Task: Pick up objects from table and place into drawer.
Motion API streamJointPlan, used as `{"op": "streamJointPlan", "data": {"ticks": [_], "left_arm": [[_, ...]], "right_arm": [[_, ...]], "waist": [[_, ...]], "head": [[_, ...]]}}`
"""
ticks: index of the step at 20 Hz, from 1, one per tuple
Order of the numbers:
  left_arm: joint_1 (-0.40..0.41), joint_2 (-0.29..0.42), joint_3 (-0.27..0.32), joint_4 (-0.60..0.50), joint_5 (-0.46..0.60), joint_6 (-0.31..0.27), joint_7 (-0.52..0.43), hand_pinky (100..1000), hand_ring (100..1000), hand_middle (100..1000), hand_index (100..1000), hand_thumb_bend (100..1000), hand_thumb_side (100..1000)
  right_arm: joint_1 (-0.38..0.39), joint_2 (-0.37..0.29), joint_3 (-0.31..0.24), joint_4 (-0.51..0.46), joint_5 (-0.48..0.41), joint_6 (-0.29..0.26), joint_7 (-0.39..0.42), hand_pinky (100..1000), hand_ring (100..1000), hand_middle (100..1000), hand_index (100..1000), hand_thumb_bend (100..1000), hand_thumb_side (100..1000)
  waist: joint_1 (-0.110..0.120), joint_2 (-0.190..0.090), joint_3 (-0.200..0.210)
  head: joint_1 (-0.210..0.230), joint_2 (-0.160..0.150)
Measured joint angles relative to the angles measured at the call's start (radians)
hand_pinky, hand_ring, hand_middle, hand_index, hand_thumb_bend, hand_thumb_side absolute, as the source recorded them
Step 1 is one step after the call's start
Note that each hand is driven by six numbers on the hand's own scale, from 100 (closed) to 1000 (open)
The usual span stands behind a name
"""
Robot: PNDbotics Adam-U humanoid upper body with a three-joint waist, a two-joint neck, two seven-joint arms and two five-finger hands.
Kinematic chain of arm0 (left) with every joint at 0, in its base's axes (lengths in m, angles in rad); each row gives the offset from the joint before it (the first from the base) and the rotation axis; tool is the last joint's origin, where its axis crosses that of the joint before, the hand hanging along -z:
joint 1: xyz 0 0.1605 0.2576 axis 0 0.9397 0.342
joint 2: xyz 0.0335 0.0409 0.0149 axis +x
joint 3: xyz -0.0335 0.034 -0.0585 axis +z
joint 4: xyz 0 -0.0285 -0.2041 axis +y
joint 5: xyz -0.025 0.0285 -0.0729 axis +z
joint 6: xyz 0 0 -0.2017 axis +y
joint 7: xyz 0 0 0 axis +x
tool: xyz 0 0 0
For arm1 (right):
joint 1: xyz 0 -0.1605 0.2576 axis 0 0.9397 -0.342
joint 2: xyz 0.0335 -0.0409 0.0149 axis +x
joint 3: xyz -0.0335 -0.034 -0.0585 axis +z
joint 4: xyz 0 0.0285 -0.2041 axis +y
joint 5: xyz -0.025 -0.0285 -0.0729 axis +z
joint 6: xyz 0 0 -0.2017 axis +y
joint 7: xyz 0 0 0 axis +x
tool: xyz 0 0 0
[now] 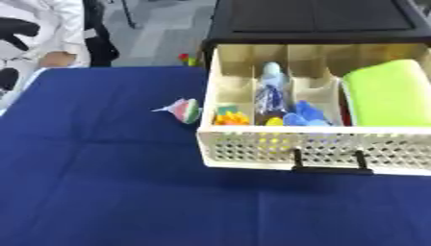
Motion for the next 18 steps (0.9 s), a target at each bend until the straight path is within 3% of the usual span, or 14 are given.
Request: {"op": "streamJointPlan", "data": {"ticks": [10,18], "left_arm": [[-0.110,-0.030,-0.049,0.123,0.007,-0.035,-0.070,677,879,895,1000,100,838],[-0.154,-0.057,-0.052,0.200,0.009,-0.051,-0.141,690,885,902,1000,115,875]], "right_arm": [[-0.038,0.002,-0.001,0.000,-0.038,-0.010,0.010,666,743,668,773,100,1000],[-0.053,0.002,-0.004,0.000,-0.051,-0.016,0.016,657,740,666,770,100,1000]], "waist": [[0.030,0.036,-0.055],[0.057,0.063,-0.098]], "head": [[0.062,-0.036],[0.118,-0.056]]}}
